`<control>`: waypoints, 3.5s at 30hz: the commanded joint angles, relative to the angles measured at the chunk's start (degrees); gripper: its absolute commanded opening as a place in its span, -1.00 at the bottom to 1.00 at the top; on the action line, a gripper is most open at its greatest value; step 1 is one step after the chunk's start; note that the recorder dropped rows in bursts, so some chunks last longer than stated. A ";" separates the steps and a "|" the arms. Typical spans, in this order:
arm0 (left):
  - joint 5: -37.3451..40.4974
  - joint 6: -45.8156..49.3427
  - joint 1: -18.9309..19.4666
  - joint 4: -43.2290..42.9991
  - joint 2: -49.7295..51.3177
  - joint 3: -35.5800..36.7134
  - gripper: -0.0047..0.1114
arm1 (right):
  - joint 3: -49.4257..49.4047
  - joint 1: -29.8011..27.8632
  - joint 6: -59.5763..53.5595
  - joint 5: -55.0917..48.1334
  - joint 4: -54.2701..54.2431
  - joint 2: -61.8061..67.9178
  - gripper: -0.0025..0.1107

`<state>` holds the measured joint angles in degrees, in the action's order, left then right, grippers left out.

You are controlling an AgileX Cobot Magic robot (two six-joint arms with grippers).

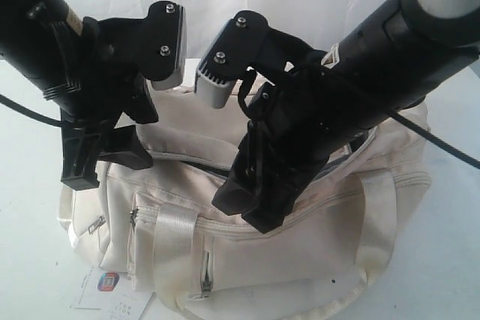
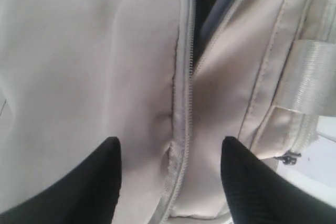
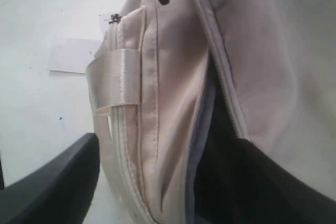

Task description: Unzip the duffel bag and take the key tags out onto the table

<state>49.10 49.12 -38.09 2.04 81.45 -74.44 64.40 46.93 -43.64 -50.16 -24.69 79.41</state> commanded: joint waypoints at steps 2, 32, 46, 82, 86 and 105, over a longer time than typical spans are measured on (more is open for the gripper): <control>0.15 0.55 -0.30 0.55 2.78 -0.18 -0.03 | 0.19 -0.03 0.41 0.37 0.19 -0.54 0.21; -26.25 -51.46 4.25 -52.26 4.23 -1.74 -0.92 | 0.19 -0.03 0.41 0.58 0.09 -0.54 0.21; -24.74 -71.02 15.09 -53.21 13.99 -1.74 -0.75 | 0.19 -0.03 0.75 0.58 -0.37 -0.54 0.21; -15.36 -80.85 15.09 -69.41 14.50 -16.88 0.60 | 0.19 -0.03 1.46 0.37 -0.37 -0.54 0.21; -14.57 -80.85 15.09 -67.16 14.50 -17.13 0.60 | 0.19 -0.03 1.50 0.27 -0.37 -0.54 0.21; 4.60 -33.54 4.69 -20.78 3.88 -17.13 0.09 | 0.19 -0.03 27.29 1.52 25.08 -3.30 0.01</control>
<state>48.55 5.68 -32.78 -29.63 87.99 -91.27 64.40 46.93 -23.22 -49.19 -5.87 77.65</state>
